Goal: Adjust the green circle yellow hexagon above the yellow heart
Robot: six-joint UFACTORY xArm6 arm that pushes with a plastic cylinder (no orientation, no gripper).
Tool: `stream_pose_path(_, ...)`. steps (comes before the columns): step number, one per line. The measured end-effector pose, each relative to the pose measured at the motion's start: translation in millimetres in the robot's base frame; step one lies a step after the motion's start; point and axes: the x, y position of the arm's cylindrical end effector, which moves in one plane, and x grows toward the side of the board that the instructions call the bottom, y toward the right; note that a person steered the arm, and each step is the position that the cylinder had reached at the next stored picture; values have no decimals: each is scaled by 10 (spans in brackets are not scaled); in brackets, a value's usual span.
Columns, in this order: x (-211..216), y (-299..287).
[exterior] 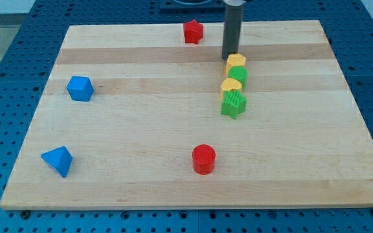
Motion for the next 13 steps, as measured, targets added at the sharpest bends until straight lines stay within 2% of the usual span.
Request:
stream_pose_path(1,18,345)
stream_pose_path(2,2,447)
stream_pose_path(4,464,769)
stream_pose_path(9,455,288)
stream_pose_path(11,538,456)
stream_pose_path(13,799,512)
